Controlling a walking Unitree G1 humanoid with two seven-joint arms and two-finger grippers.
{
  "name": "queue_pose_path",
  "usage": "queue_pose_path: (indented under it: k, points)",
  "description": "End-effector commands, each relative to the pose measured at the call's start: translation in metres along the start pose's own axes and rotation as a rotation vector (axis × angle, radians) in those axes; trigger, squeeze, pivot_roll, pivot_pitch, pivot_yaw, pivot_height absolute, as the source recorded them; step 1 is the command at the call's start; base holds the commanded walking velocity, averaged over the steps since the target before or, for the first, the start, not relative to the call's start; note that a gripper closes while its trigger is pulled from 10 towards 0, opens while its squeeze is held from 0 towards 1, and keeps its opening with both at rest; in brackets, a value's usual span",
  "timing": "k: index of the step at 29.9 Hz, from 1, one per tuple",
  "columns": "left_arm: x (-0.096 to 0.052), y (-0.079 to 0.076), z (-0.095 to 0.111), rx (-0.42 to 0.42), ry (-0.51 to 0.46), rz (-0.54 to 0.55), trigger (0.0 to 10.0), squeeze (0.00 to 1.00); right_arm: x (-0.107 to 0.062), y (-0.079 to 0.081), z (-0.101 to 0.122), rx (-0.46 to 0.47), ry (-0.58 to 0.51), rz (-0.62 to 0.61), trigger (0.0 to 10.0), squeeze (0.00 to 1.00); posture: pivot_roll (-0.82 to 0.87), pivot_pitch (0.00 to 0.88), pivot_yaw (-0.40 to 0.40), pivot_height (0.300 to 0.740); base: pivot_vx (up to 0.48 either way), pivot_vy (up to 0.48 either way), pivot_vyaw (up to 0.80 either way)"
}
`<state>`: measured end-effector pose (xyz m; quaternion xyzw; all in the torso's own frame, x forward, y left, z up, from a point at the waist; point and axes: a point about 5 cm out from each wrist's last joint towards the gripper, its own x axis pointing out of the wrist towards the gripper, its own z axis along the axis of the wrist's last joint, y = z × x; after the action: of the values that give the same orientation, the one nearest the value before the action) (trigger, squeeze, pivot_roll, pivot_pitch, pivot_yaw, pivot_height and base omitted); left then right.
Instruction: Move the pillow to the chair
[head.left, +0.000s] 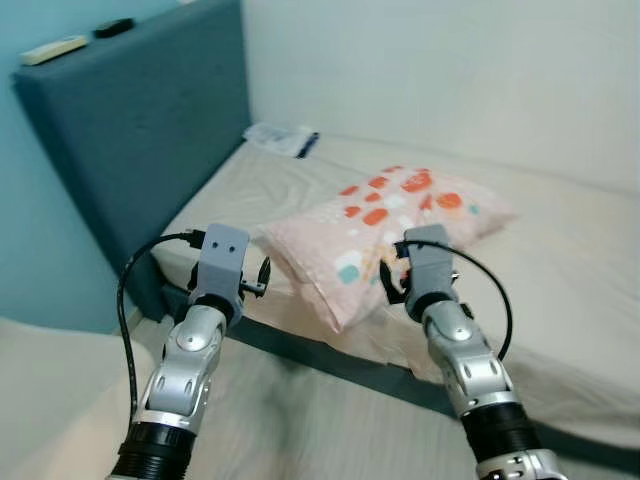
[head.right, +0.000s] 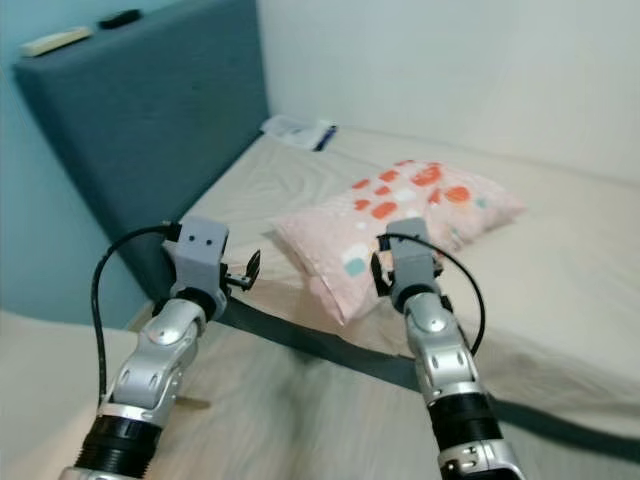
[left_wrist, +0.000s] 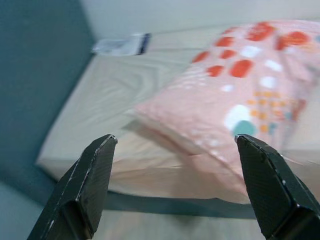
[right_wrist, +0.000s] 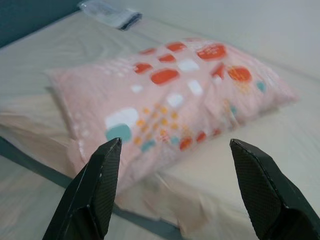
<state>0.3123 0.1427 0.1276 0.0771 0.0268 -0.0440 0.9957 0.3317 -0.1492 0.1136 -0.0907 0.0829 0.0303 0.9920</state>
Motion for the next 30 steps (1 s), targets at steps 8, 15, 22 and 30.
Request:
queue_pose_path:
  k: [8,15,22,30]
  points:
    - [-0.0020,-0.0011,-0.0029,-0.035,0.009,-0.035,10.0,0.00,0.0002,-0.0044,-0.0024,-0.025,0.012,-0.034,10.0,0.00,0.00,0.074,-0.009,0.740,0.032,0.000,0.00]
    - [-0.0016,-0.0016,-0.0013,-0.044,0.003,-0.042,10.0,0.00,0.0008,-0.0038,-0.0010,-0.020,0.006,-0.030,10.0,0.00,0.00,0.076,-0.010,0.740,0.281,0.000,0.00]
    - [-0.0018,-0.0020,-0.0009,-0.048,0.001,-0.045,10.0,0.00,0.0009,-0.0042,-0.0008,-0.020,0.004,-0.032,10.0,0.00,0.00,0.075,-0.010,0.740,0.294,0.000,0.00]
    - [-0.0016,-0.0018,-0.0002,-0.051,-0.002,-0.047,10.0,0.00,0.0014,-0.0064,-0.0008,-0.027,0.010,-0.048,10.0,0.00,0.00,0.076,-0.011,0.740,0.295,0.000,0.00]
